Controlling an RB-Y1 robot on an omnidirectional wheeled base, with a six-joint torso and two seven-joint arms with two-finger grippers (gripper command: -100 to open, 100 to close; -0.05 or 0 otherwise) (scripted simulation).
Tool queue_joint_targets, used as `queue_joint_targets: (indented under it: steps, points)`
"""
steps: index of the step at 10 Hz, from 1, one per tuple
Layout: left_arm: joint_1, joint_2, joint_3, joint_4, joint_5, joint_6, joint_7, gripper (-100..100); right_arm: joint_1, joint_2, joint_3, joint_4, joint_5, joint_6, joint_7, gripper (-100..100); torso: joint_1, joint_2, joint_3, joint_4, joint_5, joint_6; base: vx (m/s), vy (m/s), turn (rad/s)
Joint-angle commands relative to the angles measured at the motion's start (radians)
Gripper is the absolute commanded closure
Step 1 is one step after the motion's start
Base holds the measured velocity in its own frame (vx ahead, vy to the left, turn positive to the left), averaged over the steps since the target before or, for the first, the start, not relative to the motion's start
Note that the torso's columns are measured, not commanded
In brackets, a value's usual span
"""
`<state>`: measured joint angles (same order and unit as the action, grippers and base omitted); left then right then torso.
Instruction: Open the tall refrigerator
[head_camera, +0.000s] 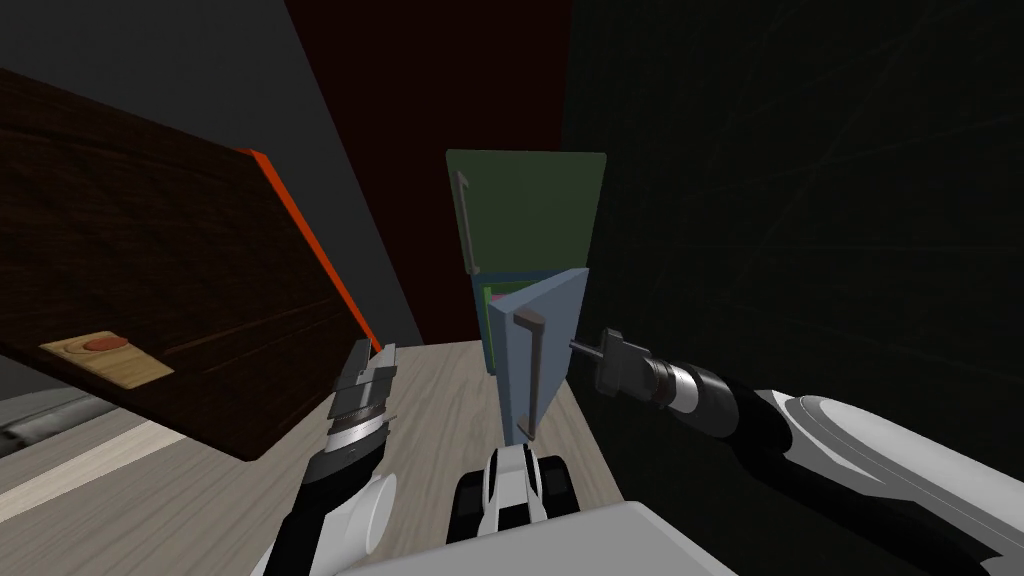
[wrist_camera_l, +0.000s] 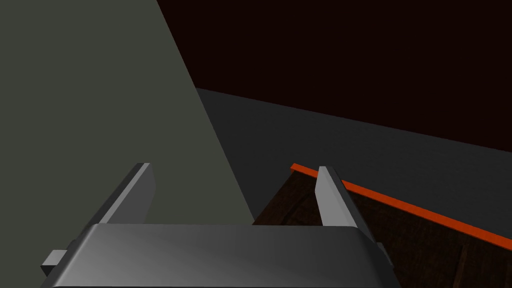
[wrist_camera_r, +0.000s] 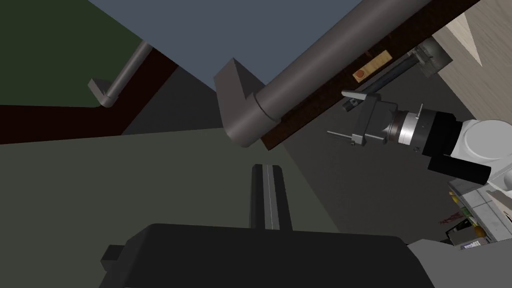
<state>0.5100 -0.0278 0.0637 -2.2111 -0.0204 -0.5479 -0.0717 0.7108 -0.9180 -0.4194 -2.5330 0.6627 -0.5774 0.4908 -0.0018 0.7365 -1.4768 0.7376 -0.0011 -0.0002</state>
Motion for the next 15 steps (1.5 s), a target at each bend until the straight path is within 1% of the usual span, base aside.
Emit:
queue_joint_targets:
  steps: [1,2,3,4,6,7,10,12,13,14,15]
  points:
    - [0.0,0.0,0.0,0.0,0.0,0.0,0.0,0,0.002,-0.001,-0.009,0.031,0.005,0.011,0.002,-100,0.009,-0.001,-0.001,0.0,0.003,0.0,0.01,0.032,-0.068]
    - [0.0,0.0,0.0,0.0,0.0,0.0,0.0,0,0.005,-0.002,-0.02,0.047,0.01,0.022,0.003,-100,0.014,-0.001,-0.001,0.0,0.005,0.0,0.034,0.121,-0.134]
    - [0.0,-0.001,-0.001,0.0,0.0,0.0,0.0,0,0.008,-0.003,-0.032,0.061,0.016,0.036,0.004,-100,0.013,-0.001,0.0,0.0,0.005,0.0,0.028,0.19,-0.149]
    - [0.0,-0.001,-0.001,0.0,0.0,0.0,0.0,0,0.01,-0.004,-0.039,0.067,0.019,0.043,0.005,-100,0.01,0.001,0.0,0.0,0.004,0.0,0.023,0.193,-0.083]
    - [0.0,-0.001,-0.001,0.0,0.0,0.0,0.0,0,0.017,-0.007,-0.067,0.087,0.033,0.073,0.008,-100,0.0,0.002,0.001,0.0,0.0,0.0,0.022,0.163,-0.128]
    - [0.0,-0.001,-0.001,0.0,0.0,0.0,0.0,0,0.019,-0.008,-0.075,0.093,0.036,0.08,0.009,-100,-0.001,0.002,0.001,0.001,0.0,0.0,0.024,0.178,-0.103]
    - [0.0,-0.001,-0.001,0.0,0.0,0.0,0.0,0,0.03,-0.014,-0.112,0.126,0.055,0.119,0.014,-100,0.004,0.002,0.001,0.0,0.002,0.0,0.019,0.2,-0.124]
    - [0.0,-0.001,-0.001,0.0,0.0,0.0,0.0,0,0.04,-0.019,-0.144,0.163,0.071,0.151,0.019,-100,0.002,0.002,0.001,0.001,0.001,0.0,0.001,0.212,-0.146]
    - [0.0,-0.001,-0.001,0.0,0.0,0.0,0.0,0,0.042,-0.02,-0.15,0.169,0.074,0.157,0.02,-100,0.002,0.002,0.001,0.001,0.001,0.0,0.011,0.164,-0.115]
    - [0.0,-0.001,-0.001,0.0,0.0,0.0,0.0,0,0.047,-0.022,-0.17,0.19,0.083,0.177,0.022,-100,-0.001,0.001,0.001,0.0,0.001,0.0,0.032,0.186,-0.154]
    - [0.0,-0.001,-0.001,0.0,0.0,0.0,0.0,0,0.051,-0.024,-0.185,0.205,0.091,0.192,0.024,-100,0.001,0.0,0.0,0.0,0.001,0.0,0.017,0.229,-0.175]
